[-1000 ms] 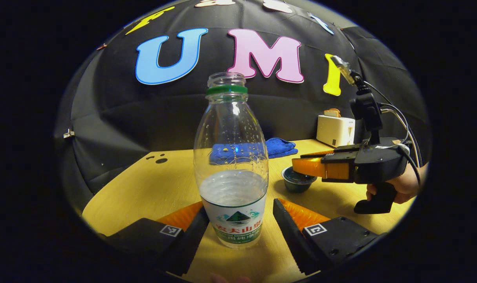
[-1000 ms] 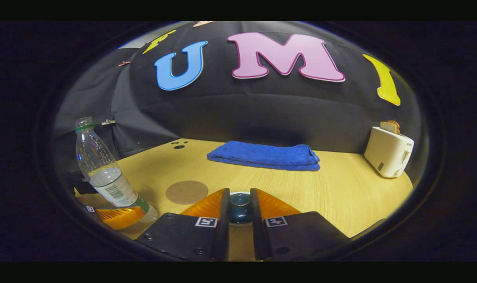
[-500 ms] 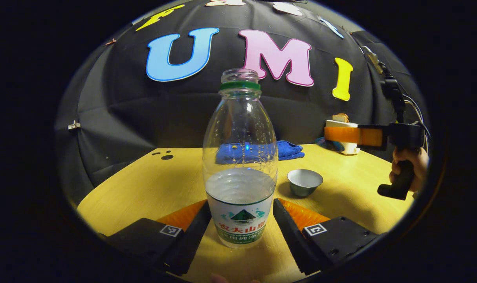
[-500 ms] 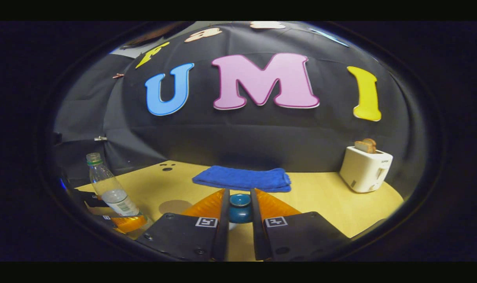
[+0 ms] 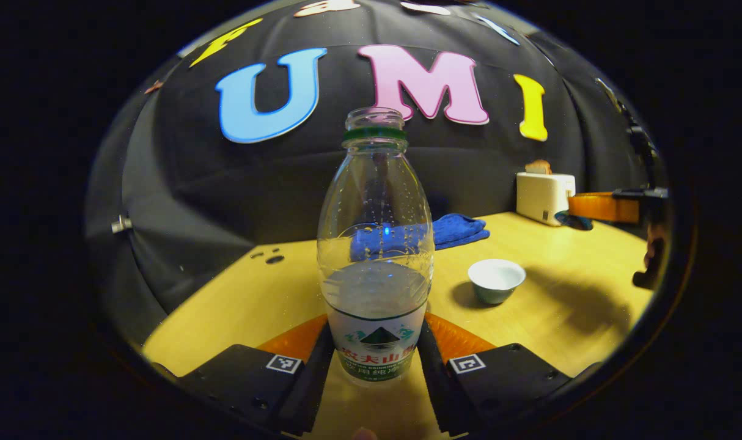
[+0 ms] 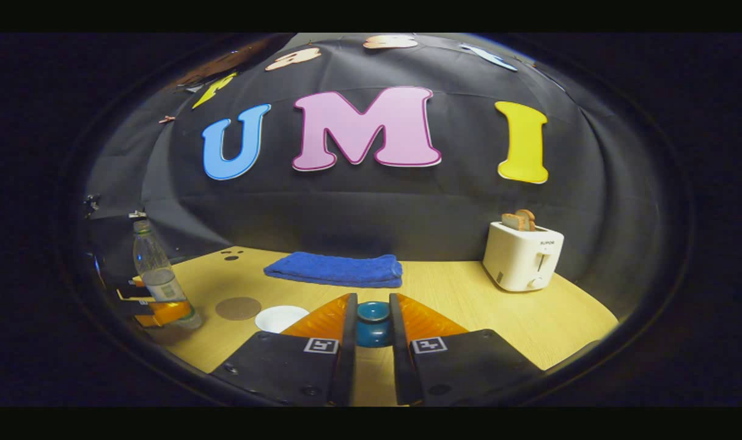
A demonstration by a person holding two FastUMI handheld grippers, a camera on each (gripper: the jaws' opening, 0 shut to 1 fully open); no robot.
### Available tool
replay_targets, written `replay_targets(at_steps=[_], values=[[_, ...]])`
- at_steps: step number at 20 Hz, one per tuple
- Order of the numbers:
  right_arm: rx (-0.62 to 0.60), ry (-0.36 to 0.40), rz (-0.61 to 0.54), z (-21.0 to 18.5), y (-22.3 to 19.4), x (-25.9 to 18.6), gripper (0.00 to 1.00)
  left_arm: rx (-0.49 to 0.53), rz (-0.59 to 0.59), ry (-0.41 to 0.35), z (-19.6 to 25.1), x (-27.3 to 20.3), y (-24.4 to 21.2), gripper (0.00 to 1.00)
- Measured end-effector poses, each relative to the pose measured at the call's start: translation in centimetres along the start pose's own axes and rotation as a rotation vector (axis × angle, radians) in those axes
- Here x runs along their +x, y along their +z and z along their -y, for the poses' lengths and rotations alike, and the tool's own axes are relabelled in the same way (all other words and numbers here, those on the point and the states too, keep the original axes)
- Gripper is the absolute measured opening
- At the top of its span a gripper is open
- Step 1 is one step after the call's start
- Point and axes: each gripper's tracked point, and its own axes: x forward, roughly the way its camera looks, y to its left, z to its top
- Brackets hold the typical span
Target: Open the teacup lid with one hand, grasp the water bottle and pour water into the teacup with the other hand; after pouring, place the water bottle on the coaster and then close the teacup lid.
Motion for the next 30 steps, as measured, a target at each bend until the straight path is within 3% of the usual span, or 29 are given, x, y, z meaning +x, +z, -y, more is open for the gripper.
replay_targets(at_steps=[2, 3, 5, 9, 11, 12, 13, 16, 19, 22, 23, 25, 26, 30], values=[[-0.006, -0.009, 0.000, 0.7, -0.1, -0.6, 0.29, 0.130, -0.015, 0.029, -1.1, 1.4, 1.1, 0.72], [-0.013, -0.014, 0.000, 1.0, -0.2, -0.8, 0.34, 0.210, -0.025, 0.050, -1.8, 2.0, 1.4, 0.72], [-0.020, -0.015, 0.001, 1.5, -0.4, -1.2, 0.26, 0.390, -0.064, 0.080, -3.0, 3.5, 1.9, 0.72], [-0.048, -0.019, 0.001, 2.3, -0.8, -1.8, 0.29, 0.696, -0.098, 0.110, -3.0, 6.6, 2.3, 0.72], [-0.050, -0.019, 0.003, 2.6, -1.0, -2.0, 0.29, 0.778, -0.122, 0.104, -2.8, 7.5, 1.7, 0.72], [-0.049, -0.019, 0.000, 2.8, -1.2, -2.1, 0.34, 0.811, -0.132, 0.099, -2.5, 8.0, 1.4, 0.72], [-0.047, -0.017, -0.003, 2.9, -1.3, -2.2, 0.29, 0.844, -0.133, 0.093, -2.2, 8.2, 1.4, 0.72], [-0.058, -0.023, -0.008, 3.7, -1.6, -2.4, 0.30, 0.948, -0.116, 0.095, -1.4, 8.8, 1.9, 0.72], [-0.063, -0.027, -0.005, 4.1, -1.6, -2.5, 0.34, 1.074, -0.103, 0.126, -1.7, 9.0, 3.1, 0.72], [-0.065, -0.028, 0.002, 4.3, -1.4, -2.6, 0.24, 1.202, -0.078, 0.159, -2.2, 9.3, 4.0, 0.72], [-0.065, -0.028, 0.003, 4.3, -1.3, -2.6, 0.29, 1.242, -0.068, 0.170, -2.4, 9.5, 4.5, 0.72], [-0.068, -0.030, 0.005, 4.4, -1.3, -2.8, 0.34, 1.287, -0.058, 0.174, -2.7, 9.7, 4.8, 0.72], [-0.071, -0.030, 0.005, 4.4, -1.4, -2.8, 0.29, 1.306, -0.056, 0.176, -3.0, 9.7, 4.9, 0.72], [-0.078, -0.033, 0.006, 4.5, -1.3, -2.9, 0.29, 1.380, -0.042, 0.183, -3.5, 10.0, 5.2, 0.72]])
